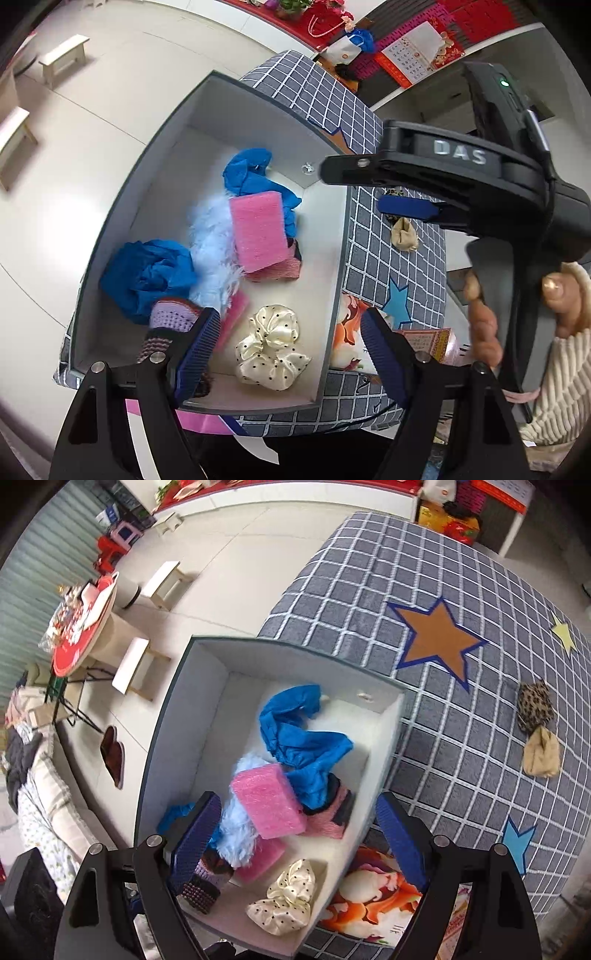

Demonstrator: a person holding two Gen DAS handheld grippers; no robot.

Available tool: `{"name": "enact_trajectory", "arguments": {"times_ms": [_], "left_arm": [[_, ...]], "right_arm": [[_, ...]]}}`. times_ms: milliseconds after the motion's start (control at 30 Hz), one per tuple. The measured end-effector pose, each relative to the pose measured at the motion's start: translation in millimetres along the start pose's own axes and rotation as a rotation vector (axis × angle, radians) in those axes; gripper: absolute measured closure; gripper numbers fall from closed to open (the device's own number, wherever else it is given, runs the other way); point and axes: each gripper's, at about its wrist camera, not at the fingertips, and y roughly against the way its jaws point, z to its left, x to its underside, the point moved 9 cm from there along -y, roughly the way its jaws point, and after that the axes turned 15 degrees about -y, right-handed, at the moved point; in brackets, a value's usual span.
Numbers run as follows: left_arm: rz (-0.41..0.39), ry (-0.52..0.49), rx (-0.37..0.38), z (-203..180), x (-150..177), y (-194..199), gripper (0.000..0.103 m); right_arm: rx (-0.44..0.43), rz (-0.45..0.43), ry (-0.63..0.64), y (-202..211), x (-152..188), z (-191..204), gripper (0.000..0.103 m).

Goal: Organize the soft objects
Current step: 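Move both tools back toward the leopard scrunchie and beige sock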

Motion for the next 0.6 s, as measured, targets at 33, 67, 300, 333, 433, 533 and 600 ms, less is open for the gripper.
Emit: {"name": "enact_trajectory", "arguments": {"times_ms": [33, 67, 300, 333, 433, 533, 600], "left_arm": [[0.01, -0.01, -0.019, -3, -2, -2, 0.022], [0.019, -0.026, -0.036, -7, -5, -4, 0.022], [0.073, -0.268, -0.063, -76, -27, -23, 0.021], [0.08, -0.288, -0.061, -82, -28, -26, 0.021], [0.106, -0.342, -0.06, -102, -35, -37, 0.021], [0.117, -0.36, -0.063, -114, -45, -46, 0.021], [0.125, -0.366, -0.065, -123, -54, -53, 0.021]], "right_arm": [[-0.007, -0.004, -0.012, 4, 0, -4, 0.016], [-0.012, -0.009, -0.025, 8, -1, -10, 0.016], [0.007, -0.016, -0.134, 36, -8, -68, 0.016], [0.001, -0.011, -0.16, 40, -8, -80, 0.016], [-0.016, -0.03, -0.222, 53, -11, -109, 0.016], [-0.019, -0.052, -0.276, 65, -13, -144, 0.016], [-0.022, -0.064, -0.322, 73, -14, -169, 0.016]]}}
